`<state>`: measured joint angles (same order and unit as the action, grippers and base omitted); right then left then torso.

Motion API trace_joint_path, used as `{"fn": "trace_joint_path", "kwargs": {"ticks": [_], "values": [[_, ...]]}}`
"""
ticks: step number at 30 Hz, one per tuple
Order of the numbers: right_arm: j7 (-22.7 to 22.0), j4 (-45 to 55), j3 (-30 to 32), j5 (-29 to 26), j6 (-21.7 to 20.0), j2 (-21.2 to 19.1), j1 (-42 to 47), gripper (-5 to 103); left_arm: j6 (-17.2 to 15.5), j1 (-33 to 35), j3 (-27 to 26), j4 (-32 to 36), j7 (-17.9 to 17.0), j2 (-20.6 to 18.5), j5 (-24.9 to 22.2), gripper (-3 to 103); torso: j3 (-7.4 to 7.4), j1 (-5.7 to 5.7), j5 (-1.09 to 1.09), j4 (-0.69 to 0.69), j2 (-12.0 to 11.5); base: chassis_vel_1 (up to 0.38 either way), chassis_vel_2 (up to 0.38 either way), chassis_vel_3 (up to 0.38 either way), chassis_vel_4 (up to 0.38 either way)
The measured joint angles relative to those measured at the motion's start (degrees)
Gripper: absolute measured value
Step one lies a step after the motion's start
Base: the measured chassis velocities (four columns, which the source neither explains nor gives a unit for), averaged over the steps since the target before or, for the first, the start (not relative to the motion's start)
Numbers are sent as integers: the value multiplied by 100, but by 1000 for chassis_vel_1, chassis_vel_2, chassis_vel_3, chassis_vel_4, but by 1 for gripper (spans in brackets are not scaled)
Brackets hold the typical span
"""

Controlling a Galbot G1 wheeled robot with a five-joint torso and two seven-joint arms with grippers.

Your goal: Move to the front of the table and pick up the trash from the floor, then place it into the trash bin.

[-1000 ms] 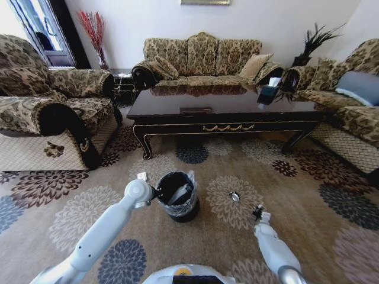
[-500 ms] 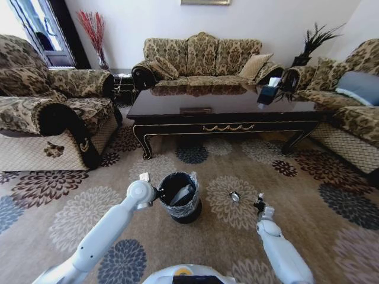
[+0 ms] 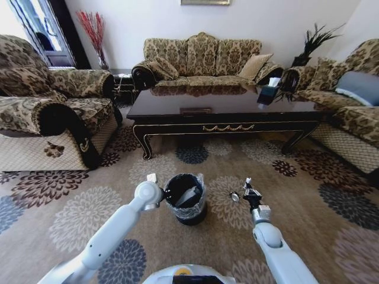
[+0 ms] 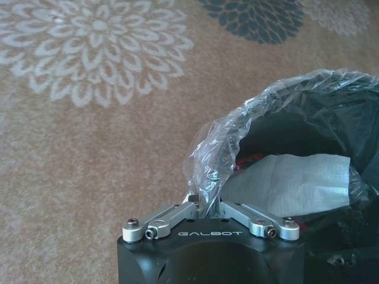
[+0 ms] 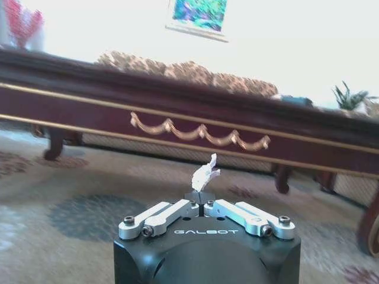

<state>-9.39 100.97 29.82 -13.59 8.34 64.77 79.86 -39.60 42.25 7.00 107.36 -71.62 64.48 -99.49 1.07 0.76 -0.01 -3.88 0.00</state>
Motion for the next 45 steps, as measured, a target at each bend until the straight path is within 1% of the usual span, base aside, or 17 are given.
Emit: {"fn": "trace_joint_path", "kwargs": {"ticks": [2,4,6,7,10,14,17,18,23,31,32,34,37,38,42,44,45], "values": [[52,371,-21,39,0,-46,193,0,2,-74,135,-64,-3,54,32,0,0,0,2,-1,0,0,0,0,0],[77,500,-26,67,3,-64,264,0,4,-101,180,-89,-4,76,43,0,0,0,1,0,0,0,0,0,0],[170,785,-34,294,102,-84,446,0,20,-192,343,-165,-4,163,92,0,0,0,0,0,0,0,0,0,0],[170,785,-34,294,102,-84,446,0,20,-192,343,-165,-4,163,92,0,0,0,0,0,0,0,0,0,0],[354,1044,-37,663,321,-91,638,0,37,-268,533,-223,-4,278,149,0,1,0,2,-1,0,0,0,0,0],[510,1346,-85,702,424,-110,902,0,48,-314,696,-243,-4,360,209,0,0,0,2,-1,0,0,0,0,0],[754,1618,-110,771,580,-159,1178,0,49,-345,823,-243,-4,413,240,0,0,0,1,-1,0,0,0,0,0],[754,1618,-110,771,580,-159,1178,0,49,-345,823,-243,-4,413,240,0,0,0,1,-1,0,0,0,0,0],[1191,1956,-184,991,842,-121,1577,0,48,-385,989,-238,-6,444,282,0,0,0,1,0,0,0,0,0,0],[1382,2231,-291,1170,881,-19,1900,0,44,-376,1105,-258,-13,567,347,0,0,1,1,-1,0,0,0,0,0],[1396,2240,-307,1193,883,-16,1935,-3,44,-375,1113,-258,-14,578,351,0,0,0,1,0,0,0,0,0,0],[1404,2243,-315,1207,887,-15,1959,-3,44,-376,1118,-257,-15,582,354,0,0,0,1,0,0,0,0,0,0],[1416,2249,-361,1247,893,-7,2012,12,44,-388,1126,-242,-19,586,356,0,0,0,1,-1,0,0,0,0,0],[1416,2249,-361,1247,893,-7,2012,12,44,-388,1126,-242,-19,586,356,0,0,0,1,-1,0,0,0,0,0],[1403,2222,-402,1268,893,15,2009,34,39,-306,1099,-195,-21,533,369,0,1,0,1,0,0,0,0,0,0],[1402,2218,-407,1269,893,16,2009,34,37,-292,1095,-188,-22,527,369,0,1,1,1,0,0,0,0,0,0],[1400,2206,-418,1269,892,21,2008,38,33,-266,1081,-177,-22,520,371,0,1,1,1,0,0,0,0,0,0]]}}
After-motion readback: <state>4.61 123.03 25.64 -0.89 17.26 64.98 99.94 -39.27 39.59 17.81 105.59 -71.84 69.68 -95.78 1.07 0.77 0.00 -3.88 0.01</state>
